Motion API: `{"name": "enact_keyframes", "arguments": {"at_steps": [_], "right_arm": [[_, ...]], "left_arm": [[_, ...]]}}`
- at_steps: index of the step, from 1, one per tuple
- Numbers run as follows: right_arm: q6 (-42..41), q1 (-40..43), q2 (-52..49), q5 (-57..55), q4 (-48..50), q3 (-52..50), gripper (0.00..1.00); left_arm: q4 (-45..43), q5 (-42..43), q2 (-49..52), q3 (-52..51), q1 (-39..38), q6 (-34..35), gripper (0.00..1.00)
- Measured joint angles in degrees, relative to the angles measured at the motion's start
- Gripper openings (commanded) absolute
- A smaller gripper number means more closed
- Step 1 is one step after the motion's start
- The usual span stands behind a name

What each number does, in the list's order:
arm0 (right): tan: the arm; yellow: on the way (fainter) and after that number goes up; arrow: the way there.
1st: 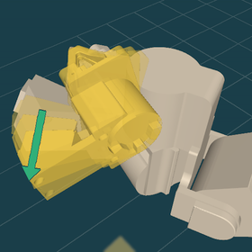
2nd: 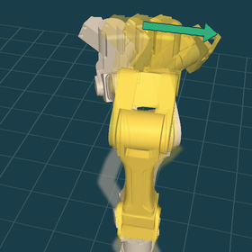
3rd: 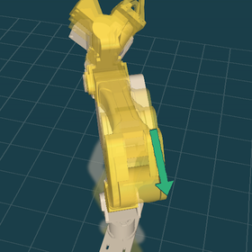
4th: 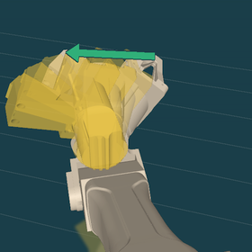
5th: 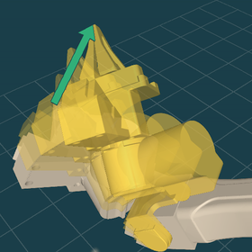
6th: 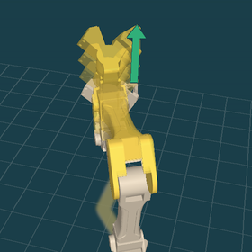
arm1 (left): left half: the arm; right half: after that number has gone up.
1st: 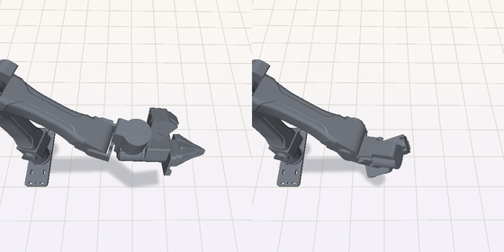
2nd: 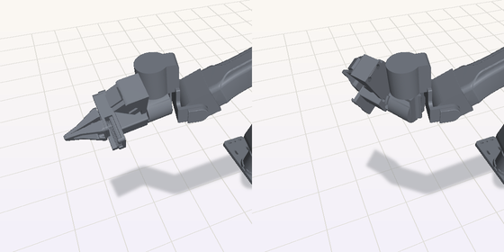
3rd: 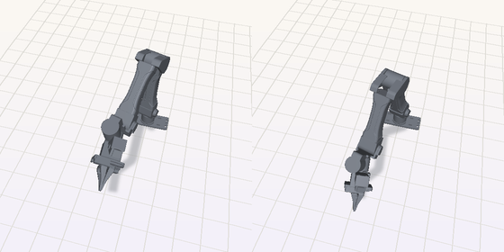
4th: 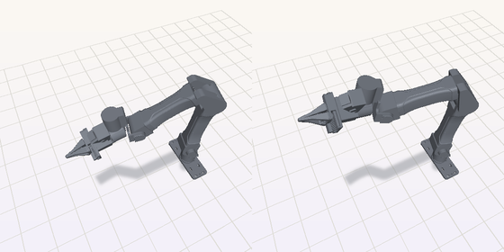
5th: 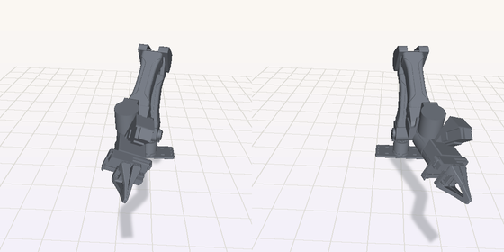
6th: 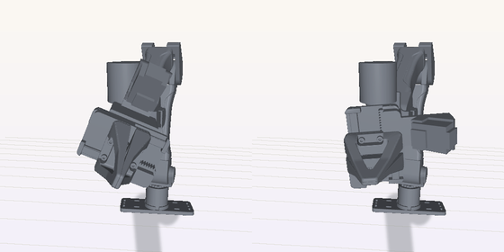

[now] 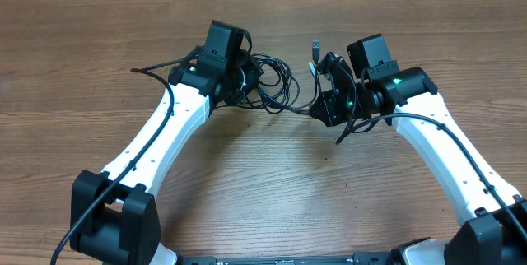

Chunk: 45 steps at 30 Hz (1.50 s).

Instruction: Untangle cables

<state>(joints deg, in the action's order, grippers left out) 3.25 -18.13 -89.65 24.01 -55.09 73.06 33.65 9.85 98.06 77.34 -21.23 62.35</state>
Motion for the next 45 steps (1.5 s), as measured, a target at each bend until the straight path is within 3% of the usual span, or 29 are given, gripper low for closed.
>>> {"name": "enact_keyframes", "arguments": {"at_steps": [2, 4, 8, 17, 24, 35, 45], "right_arm": [[-0.42, 0.0, 0.0, -0.02, 0.44, 0.0, 0.67], [-0.2, 0.0, 0.0, 0.0, 1.42, 0.0, 0.75], [-0.46, 0.0, 0.0, 0.02, 3.3, 0.0, 0.8], [-0.46, -0.02, 0.0, 0.04, 4.09, 0.0, 0.81], [-2.89, 0.0, 0.0, 0.04, 5.29, 0.0, 0.83], [-10.58, -0.02, 0.0, -0.28, 9.49, 0.0, 0.86], [-15.1, -0.02, 0.0, -6.03, 10.64, 0.0, 0.79]], "left_arm": [[-0.02, -0.09, 0.0, 0.0, 0.13, -1.86, 0.04], [-0.04, -0.04, 0.0, 0.0, 0.28, -4.46, 0.04], [0.02, 0.7, 0.0, 0.0, 0.39, -11.28, 0.04], [0.0, 2.56, 0.0, 0.0, 0.39, -19.37, 0.04], [-1.6, 5.38, 0.0, 0.0, 0.39, -20.44, 0.04], [-7.98, 17.11, 0.0, 0.0, 0.39, -20.41, 0.04], [-8.87, 25.68, 0.0, 0.0, 0.39, -20.41, 0.04]]}}
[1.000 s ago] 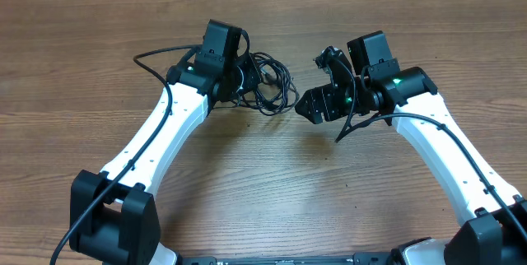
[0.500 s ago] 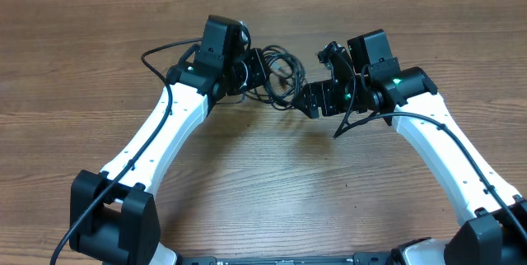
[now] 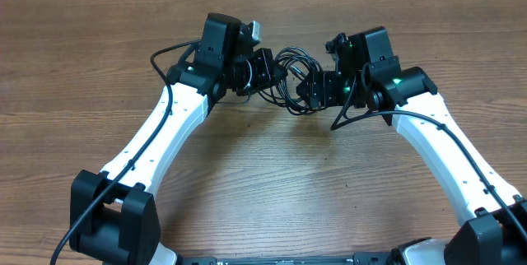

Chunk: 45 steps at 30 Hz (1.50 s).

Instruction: Untangle cables

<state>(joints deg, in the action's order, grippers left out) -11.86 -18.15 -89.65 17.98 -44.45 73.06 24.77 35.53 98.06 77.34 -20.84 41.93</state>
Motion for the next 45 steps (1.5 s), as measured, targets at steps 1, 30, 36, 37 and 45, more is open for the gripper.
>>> {"name": "enact_keyframes", "arguments": {"at_steps": [1, 30, 36, 37, 45], "right_arm": [[-0.13, 0.0, -0.11, -0.72, 0.0, 0.0, 0.79], [-0.9, 3.85, -2.89, -9.2, -2.69, 0.02, 0.78], [-0.52, 3.87, -2.89, -9.99, -1.9, 0.17, 0.86], [-0.42, 3.87, -2.89, -10.4, -1.66, 0.24, 0.88], [0.0, 3.85, -2.89, -16.79, 0.98, 0.61, 1.0]], "left_arm": [[-0.5, 0.9, 0.0, 0.0, 0.0, 0.0, 0.04], [-2.14, 42.25, 0.66, -0.07, 14.95, -4.04, 0.04], [-2.78, 46.88, 0.98, -0.11, 15.87, -6.84, 0.04], [-2.8, 47.25, 1.09, -0.11, 16.13, -6.8, 0.04], [-3.08, 48.06, 1.51, -0.17, 17.11, -6.8, 0.04]]}}
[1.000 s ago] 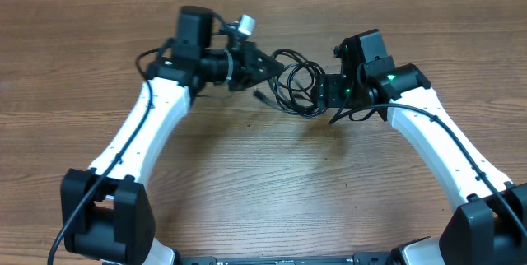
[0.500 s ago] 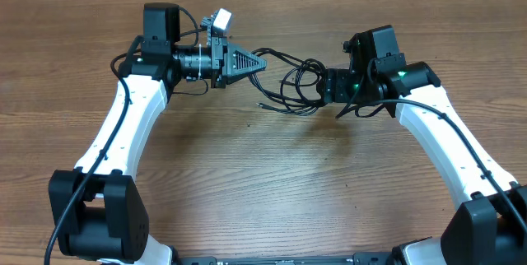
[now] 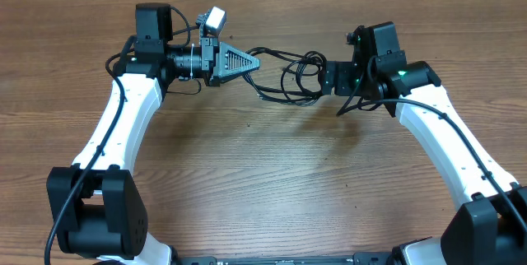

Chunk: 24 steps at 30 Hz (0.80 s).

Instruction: Untangle cables

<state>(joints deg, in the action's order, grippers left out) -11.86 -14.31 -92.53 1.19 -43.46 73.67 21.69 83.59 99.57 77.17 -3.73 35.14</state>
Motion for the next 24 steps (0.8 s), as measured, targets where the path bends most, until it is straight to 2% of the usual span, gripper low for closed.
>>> {"name": "enact_keyframes", "arguments": {"at_steps": [11, 16, 24], "right_arm": [[0.52, 0.72, 0.02, -3.93, 3.19, 0.26, 1.0], [1.25, 4.15, 0.07, 3.26, 1.11, 0.26, 1.0], [7.04, 9.51, 0.0, 19.8, -2.62, 0.22, 1.0]], "left_arm": [[-0.48, -0.13, 0.22, 0.0, 0.02, -0.02, 0.04], [-0.42, -2.01, 0.74, 0.0, 0.02, 0.04, 0.04], [4.02, -7.76, 0.74, 0.0, 1.29, 0.66, 0.04]]}}
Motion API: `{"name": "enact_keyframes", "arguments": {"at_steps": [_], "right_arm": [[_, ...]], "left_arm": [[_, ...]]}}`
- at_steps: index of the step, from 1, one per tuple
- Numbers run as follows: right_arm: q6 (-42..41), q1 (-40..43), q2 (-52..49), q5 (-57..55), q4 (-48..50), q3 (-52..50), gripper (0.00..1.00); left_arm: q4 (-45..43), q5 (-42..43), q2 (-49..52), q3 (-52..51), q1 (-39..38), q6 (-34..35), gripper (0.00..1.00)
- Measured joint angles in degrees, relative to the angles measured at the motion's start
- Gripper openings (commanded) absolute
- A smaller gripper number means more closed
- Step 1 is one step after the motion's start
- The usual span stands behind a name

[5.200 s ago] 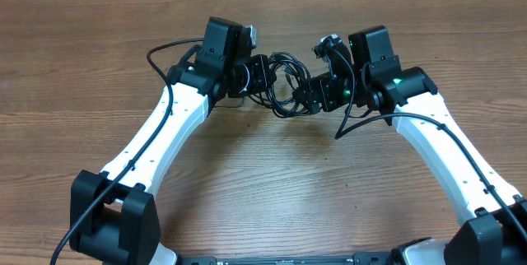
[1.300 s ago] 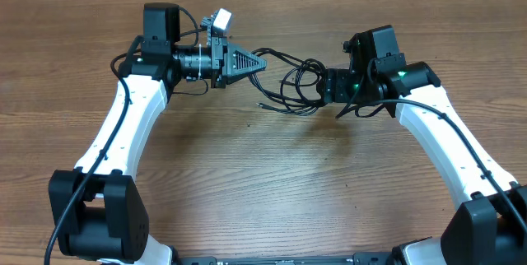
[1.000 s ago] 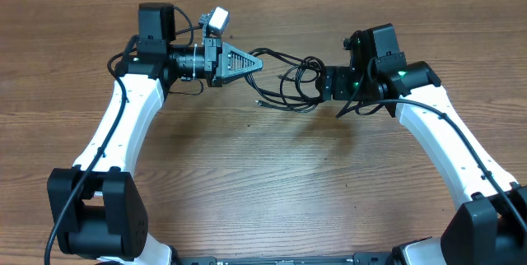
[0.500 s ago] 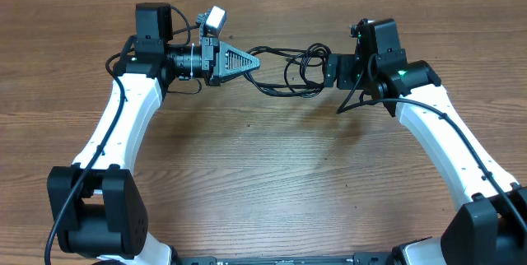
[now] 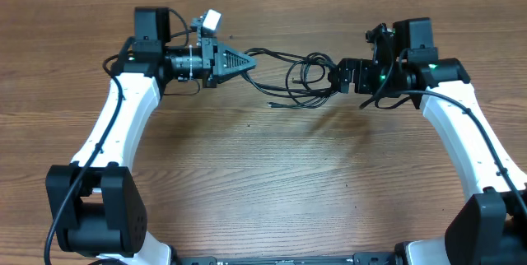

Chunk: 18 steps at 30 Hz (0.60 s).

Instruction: Untangle cables

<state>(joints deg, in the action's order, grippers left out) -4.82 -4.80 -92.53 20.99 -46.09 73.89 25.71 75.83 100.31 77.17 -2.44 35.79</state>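
A tangle of thin black cables (image 5: 298,78) hangs stretched between my two grippers over the wooden table (image 5: 263,183). My left gripper (image 5: 252,61) points right and is shut on the cables' left strands. My right gripper (image 5: 333,77) points left and is shut on the right side of the bundle. Loops bunch near the right gripper, and one loose end (image 5: 274,104) trails down toward the table.
Both white arms reach in from the front corners, left arm (image 5: 123,129) and right arm (image 5: 469,146). A tan wall edge runs along the table's far side.
My right gripper has moved to the right, drawing the cable bundle longer and flatter. The left gripper holds nearly the same place.
First both grippers sat close together at the cable clump, in the middle of the far table. Then they held it between them, still close. Later the left arm had swung far left, stretching the strands. Now the right has moved away too, widening the span.
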Motion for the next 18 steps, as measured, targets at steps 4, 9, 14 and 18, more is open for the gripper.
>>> {"name": "enact_keyframes", "arguments": {"at_steps": [4, 9, 14, 18], "right_arm": [[0.98, 1.16, -0.02, 4.72, -1.95, -0.17, 1.0], [2.97, 2.03, -0.24, 8.68, -3.43, -0.42, 1.0], [6.25, -0.46, -0.48, 10.58, -3.54, -0.42, 1.0], [9.16, -4.42, -0.57, 11.67, -2.82, -0.42, 1.0]], "left_arm": [[2.54, -4.09, -0.07, 0.02, 1.75, 0.24, 0.04], [4.52, -9.7, -0.07, 0.02, 3.26, 0.24, 0.04], [4.74, -11.67, -0.11, 0.02, 3.28, 0.44, 0.04], [6.19, -13.49, -0.11, 0.02, 3.28, 1.86, 0.04]]}}
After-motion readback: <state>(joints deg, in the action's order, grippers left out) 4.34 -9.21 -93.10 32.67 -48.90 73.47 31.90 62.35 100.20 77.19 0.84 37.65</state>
